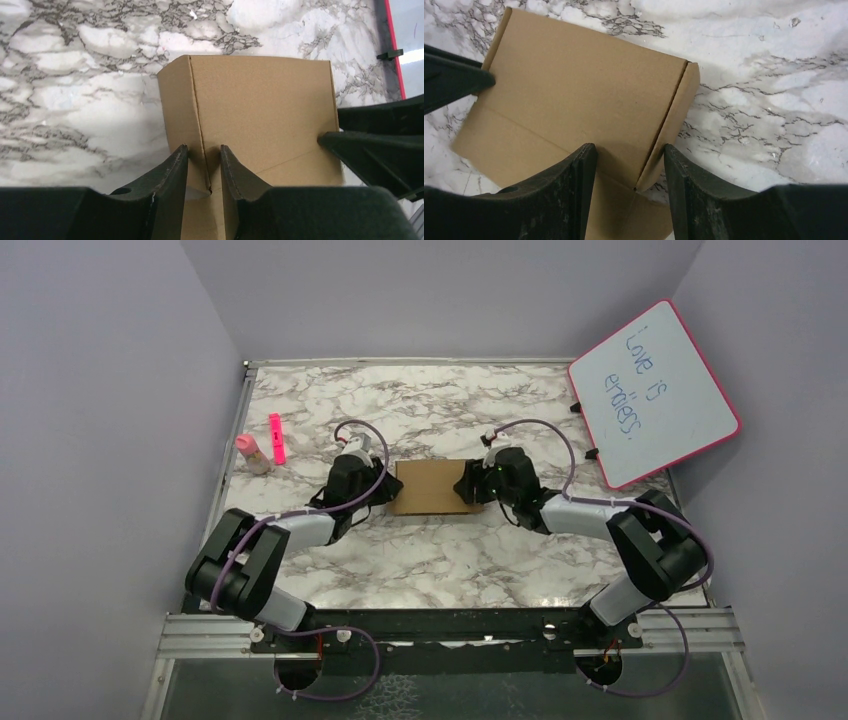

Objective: Fold the paper box

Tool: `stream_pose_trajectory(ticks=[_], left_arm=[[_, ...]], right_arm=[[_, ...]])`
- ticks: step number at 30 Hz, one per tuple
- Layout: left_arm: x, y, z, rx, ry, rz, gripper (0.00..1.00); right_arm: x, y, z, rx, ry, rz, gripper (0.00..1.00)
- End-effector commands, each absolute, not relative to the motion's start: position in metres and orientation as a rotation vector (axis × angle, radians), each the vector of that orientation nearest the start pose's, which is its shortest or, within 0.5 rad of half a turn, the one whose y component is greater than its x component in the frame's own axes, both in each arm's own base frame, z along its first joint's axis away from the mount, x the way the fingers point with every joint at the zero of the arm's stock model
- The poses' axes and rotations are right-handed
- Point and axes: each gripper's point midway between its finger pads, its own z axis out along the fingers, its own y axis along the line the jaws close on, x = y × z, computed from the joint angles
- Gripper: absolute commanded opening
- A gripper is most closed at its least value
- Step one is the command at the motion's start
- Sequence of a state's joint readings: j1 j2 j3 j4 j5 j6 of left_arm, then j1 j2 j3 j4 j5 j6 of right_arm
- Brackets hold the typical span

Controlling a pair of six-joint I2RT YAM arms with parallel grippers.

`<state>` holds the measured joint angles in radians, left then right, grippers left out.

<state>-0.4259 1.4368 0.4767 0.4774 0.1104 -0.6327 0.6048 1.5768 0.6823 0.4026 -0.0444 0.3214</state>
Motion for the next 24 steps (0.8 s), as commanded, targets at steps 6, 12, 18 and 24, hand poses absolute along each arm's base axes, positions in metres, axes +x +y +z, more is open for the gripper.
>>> stream_pose_trajectory(ticks=[6, 12, 18, 24], left_arm=[[0.335, -0.198, 0.071, -0.122, 2.095, -0.74, 0.38], [0.332, -0.182, 0.1, -0.218, 1.992, -0.721, 0.5], [0.335, -0.184, 0.098, -0.251, 2.0, -0.737, 0.58], [0.361, -0.2, 0.097, -0.226, 2.029, -0.769, 0.58]], right_arm=[[0.33, 0.245, 0.089, -0.339, 2.055, 0.563, 0.57], [0.329, 0.255, 0.111, -0.504, 1.994, 0.572, 0.69], [0.317, 0.279, 0.117, -0.774, 1.912, 0.611, 0.76], [0.33, 0.296, 0.126, -0.892, 1.872, 0.541, 0.84]])
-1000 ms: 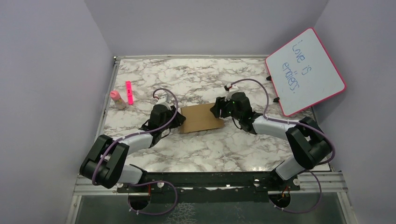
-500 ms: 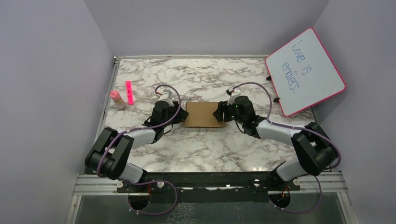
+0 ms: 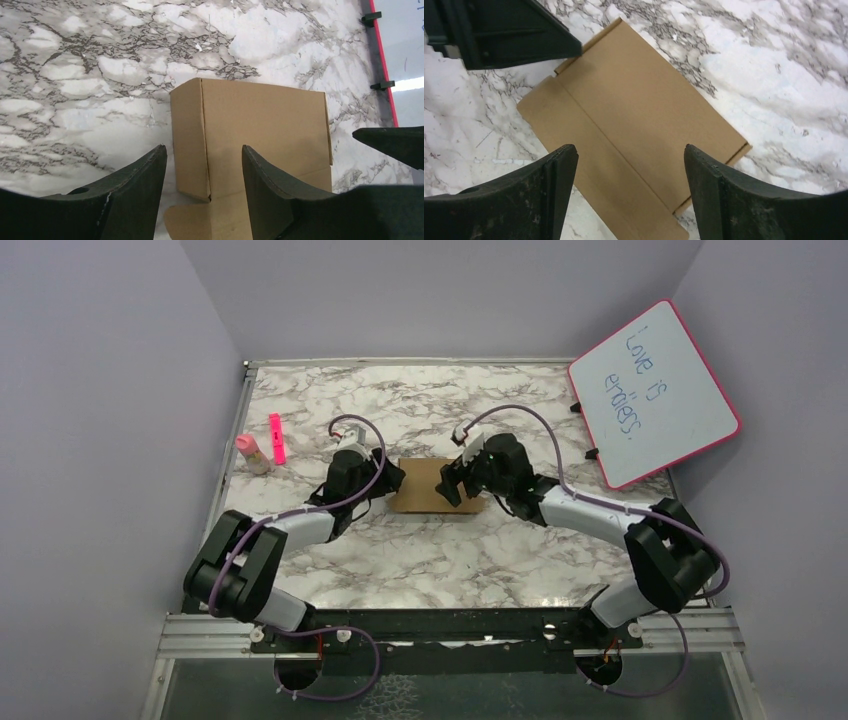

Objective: Fold the paper box

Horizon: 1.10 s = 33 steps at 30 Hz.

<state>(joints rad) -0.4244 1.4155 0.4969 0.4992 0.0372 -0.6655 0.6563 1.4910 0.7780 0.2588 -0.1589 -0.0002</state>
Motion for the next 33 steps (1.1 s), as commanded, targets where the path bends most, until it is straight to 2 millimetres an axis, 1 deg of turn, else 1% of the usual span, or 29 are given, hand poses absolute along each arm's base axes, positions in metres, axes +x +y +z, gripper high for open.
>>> stream_pose_trajectory(ticks=[1, 4, 7, 10, 13, 15, 18, 19, 22, 25, 28, 31, 33], left_arm=[[0.361, -0.201, 0.095, -0.222, 2.036, -0.77, 0.59], [0.359, -0.201, 0.087, -0.203, 2.057, -0.766, 0.59], [0.356, -0.2, 0.086, -0.183, 2.059, -0.76, 0.59], [0.354, -0.196, 0.088, -0.186, 2.049, -0.745, 0.59], [0.349, -0.19, 0.093, -0.218, 2.029, -0.74, 0.6], [0.341, -0.186, 0.095, -0.261, 2.018, -0.761, 0.61], [0.328, -0.179, 0.098, -0.343, 1.999, -0.799, 0.63], [0.324, -0.177, 0.102, -0.368, 1.983, -0.815, 0.64], [0.308, -0.173, 0.101, -0.417, 1.975, -0.858, 0.65], [0.29, -0.174, 0.095, -0.44, 1.99, -0.921, 0.66], [0.274, -0.178, 0.092, -0.446, 2.007, -0.989, 0.66], [0.265, -0.179, 0.092, -0.434, 2.008, -1.022, 0.66], [0.261, -0.18, 0.094, -0.418, 2.009, -1.037, 0.66]], right_arm=[[0.336, 0.296, 0.128, -0.903, 1.886, 0.513, 0.86], [0.35, 0.297, 0.121, -0.969, 1.917, 0.46, 0.87], [0.359, 0.3, 0.109, -1.023, 1.945, 0.475, 0.88], [0.367, 0.304, 0.104, -1.054, 1.966, 0.573, 0.88], [0.378, 0.302, 0.098, -1.065, 1.994, 0.691, 0.88], [0.383, 0.3, 0.093, -1.064, 2.025, 0.769, 0.87], [0.383, 0.299, 0.084, -1.089, 2.082, 0.832, 0.85], [0.382, 0.3, 0.081, -1.086, 2.095, 0.857, 0.84], [0.377, 0.3, 0.073, -1.057, 2.134, 0.932, 0.8], [0.373, 0.3, 0.067, -1.008, 2.168, 1.001, 0.74], [0.368, 0.299, 0.064, -0.959, 2.19, 1.064, 0.66], [0.363, 0.299, 0.062, -0.905, 2.221, 1.103, 0.56], [0.359, 0.299, 0.061, -0.872, 2.236, 1.138, 0.52]])
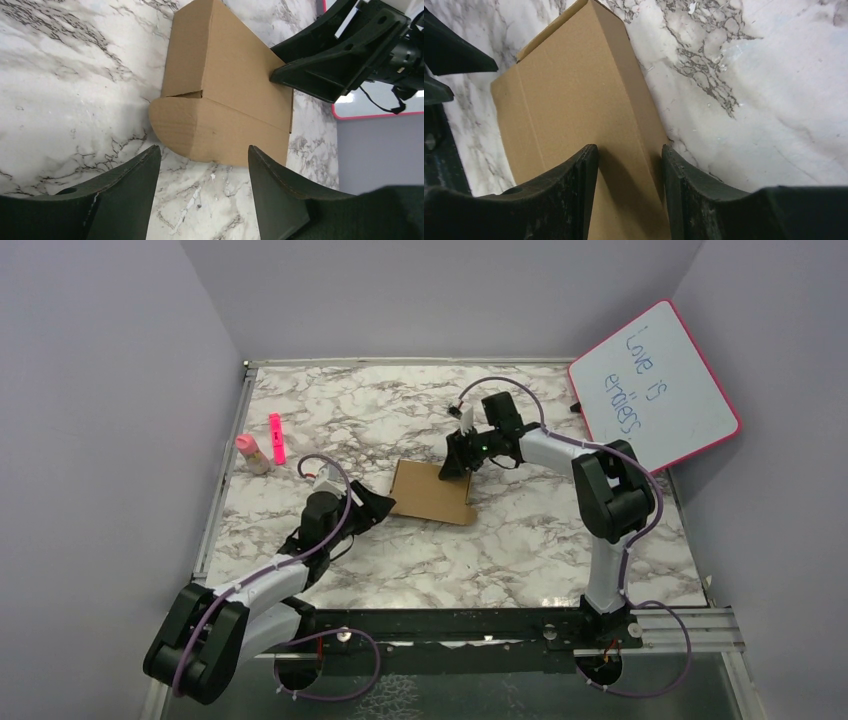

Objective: Fold the paper box

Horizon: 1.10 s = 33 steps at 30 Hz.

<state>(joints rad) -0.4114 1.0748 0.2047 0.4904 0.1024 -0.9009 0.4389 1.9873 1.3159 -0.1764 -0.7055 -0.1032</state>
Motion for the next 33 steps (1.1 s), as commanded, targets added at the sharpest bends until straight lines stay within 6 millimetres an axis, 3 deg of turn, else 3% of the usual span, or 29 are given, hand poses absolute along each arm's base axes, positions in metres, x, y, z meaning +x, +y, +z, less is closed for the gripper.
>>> stream_pose_trajectory(ticks=[1, 13, 23, 33], left_arm=[[0.259, -0.18, 0.094, -0.416, 2.011, -1.043, 0.66], [0.249, -0.184, 0.095, -0.433, 2.025, -1.102, 0.73], [0.246, -0.178, 0.1, -0.496, 1.983, -1.114, 0.78], [0.249, -0.173, 0.084, -0.552, 2.033, -1.047, 0.8]], right_arm=[[0.356, 0.299, 0.061, -0.867, 2.234, 1.155, 0.52], [0.333, 0.306, 0.052, -0.618, 2.304, 1.387, 0.24], [0.326, 0.302, 0.047, -0.404, 2.331, 1.557, 0.19], [0.329, 0.289, 0.039, -0.248, 2.335, 1.639, 0.18]])
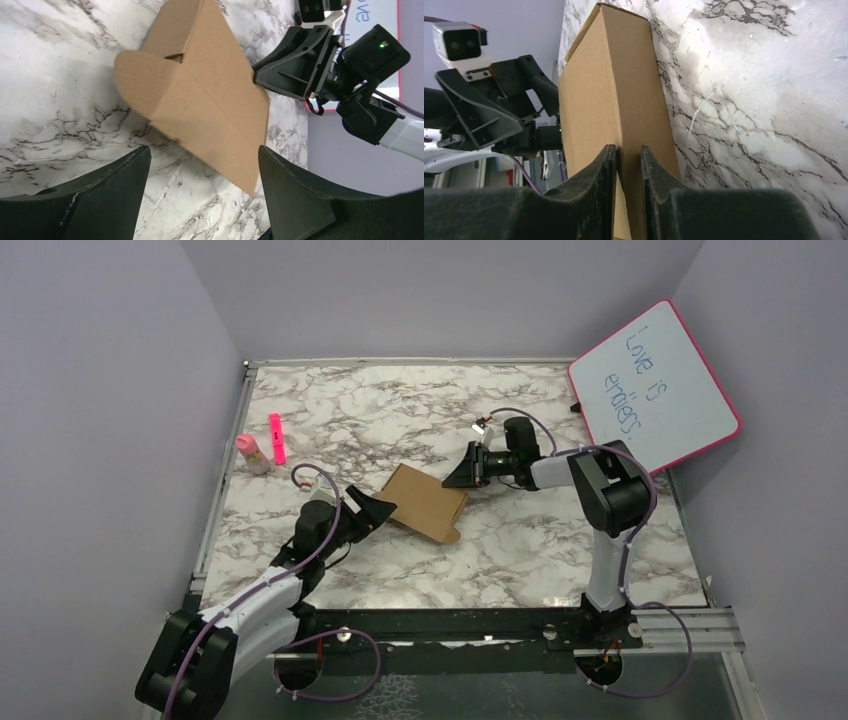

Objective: Fold the paper box

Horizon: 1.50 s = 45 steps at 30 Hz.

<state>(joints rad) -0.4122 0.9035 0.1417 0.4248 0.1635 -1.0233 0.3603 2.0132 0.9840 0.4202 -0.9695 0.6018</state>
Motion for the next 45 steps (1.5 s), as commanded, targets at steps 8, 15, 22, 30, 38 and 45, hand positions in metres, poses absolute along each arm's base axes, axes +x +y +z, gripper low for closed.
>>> stream_pose_trajectory(ticks=[8, 15, 22, 30, 38, 45], left_arm=[[0.263, -0.187, 0.1, -0.533, 2.02, -1.068, 0.82], [0.279, -0.197, 0.115, -0.545, 1.971, -1.091, 0.83], [0.291, -0.215, 0.124, -0.532, 1.952, -1.154, 0.83], [0.301, -0.225, 0.131, -0.51, 1.928, -1.165, 0.83], [0.312, -0.236, 0.13, -0.474, 1.947, -1.168, 0.83], [0.317, -0.238, 0.123, -0.457, 1.963, -1.146, 0.81]], right_arm=[[0.327, 0.286, 0.027, -0.197, 2.348, 1.672, 0.18], [0.328, 0.285, 0.018, -0.171, 2.37, 1.649, 0.18], [0.332, 0.28, 0.002, -0.166, 2.41, 1.572, 0.19], [0.341, 0.273, -0.009, -0.154, 2.444, 1.475, 0.19], [0.344, 0.27, -0.017, -0.162, 2.461, 1.419, 0.22], [0.357, 0.261, -0.004, -0.206, 2.429, 1.271, 0.24]])
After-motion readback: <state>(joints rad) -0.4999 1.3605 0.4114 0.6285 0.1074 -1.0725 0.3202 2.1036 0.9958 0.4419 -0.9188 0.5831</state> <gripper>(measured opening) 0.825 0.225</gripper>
